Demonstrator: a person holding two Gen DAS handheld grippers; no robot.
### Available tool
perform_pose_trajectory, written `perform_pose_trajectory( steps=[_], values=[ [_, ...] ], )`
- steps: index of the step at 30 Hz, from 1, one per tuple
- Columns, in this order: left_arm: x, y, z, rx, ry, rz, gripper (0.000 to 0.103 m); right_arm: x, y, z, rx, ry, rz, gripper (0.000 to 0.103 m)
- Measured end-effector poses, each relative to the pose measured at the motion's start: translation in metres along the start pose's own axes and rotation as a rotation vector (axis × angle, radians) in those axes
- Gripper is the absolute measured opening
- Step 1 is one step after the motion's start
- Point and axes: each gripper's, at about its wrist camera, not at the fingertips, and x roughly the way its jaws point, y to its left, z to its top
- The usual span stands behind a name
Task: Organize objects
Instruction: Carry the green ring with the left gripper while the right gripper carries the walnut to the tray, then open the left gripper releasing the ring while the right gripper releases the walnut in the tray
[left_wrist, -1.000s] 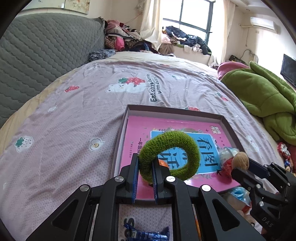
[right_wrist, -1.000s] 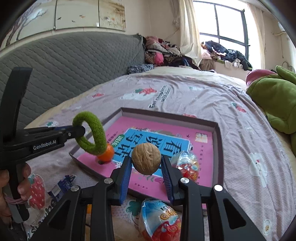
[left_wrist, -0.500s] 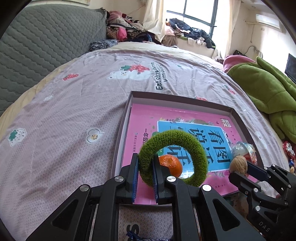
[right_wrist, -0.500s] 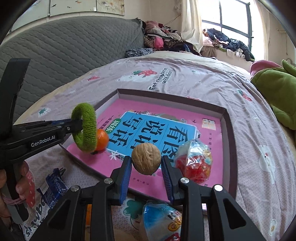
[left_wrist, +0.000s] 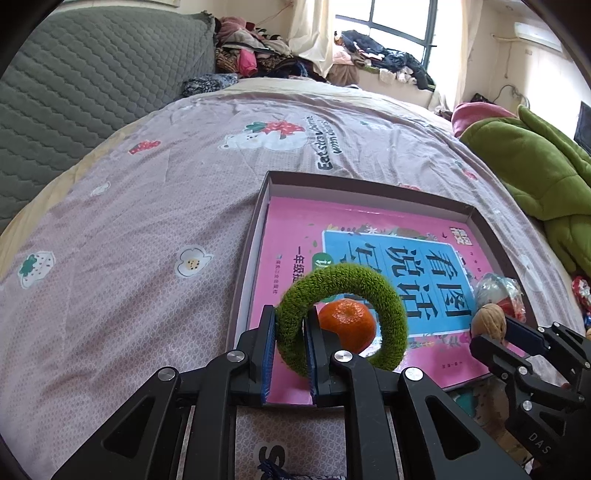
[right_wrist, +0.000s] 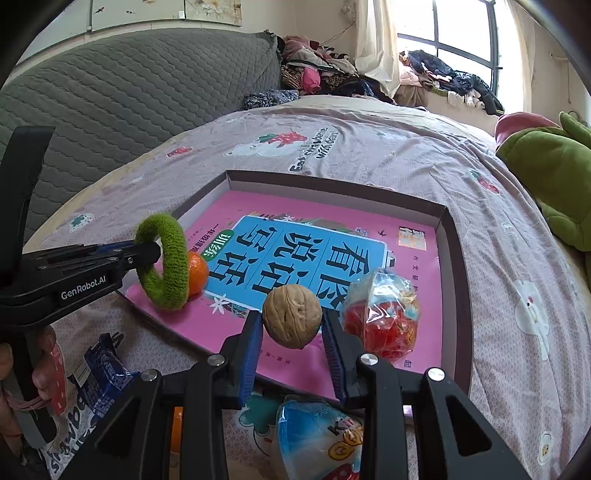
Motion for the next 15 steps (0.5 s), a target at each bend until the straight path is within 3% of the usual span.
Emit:
perform_pose_trajectory(
  steps=[11,15],
  values=[
    [0.0022,-0.0025,-0.004,0.019,0.031,0.006,0.016,0.0082,-0.0002,-0.0025,-0.004,0.056,-0.009,0.034],
    [0.0002,-0.004,-0.0045,0.025,0.029,0.001,0.024,0.0077,-0.0002,-0.0032,-0.004,0.061,-0.007,0.034]
  ],
)
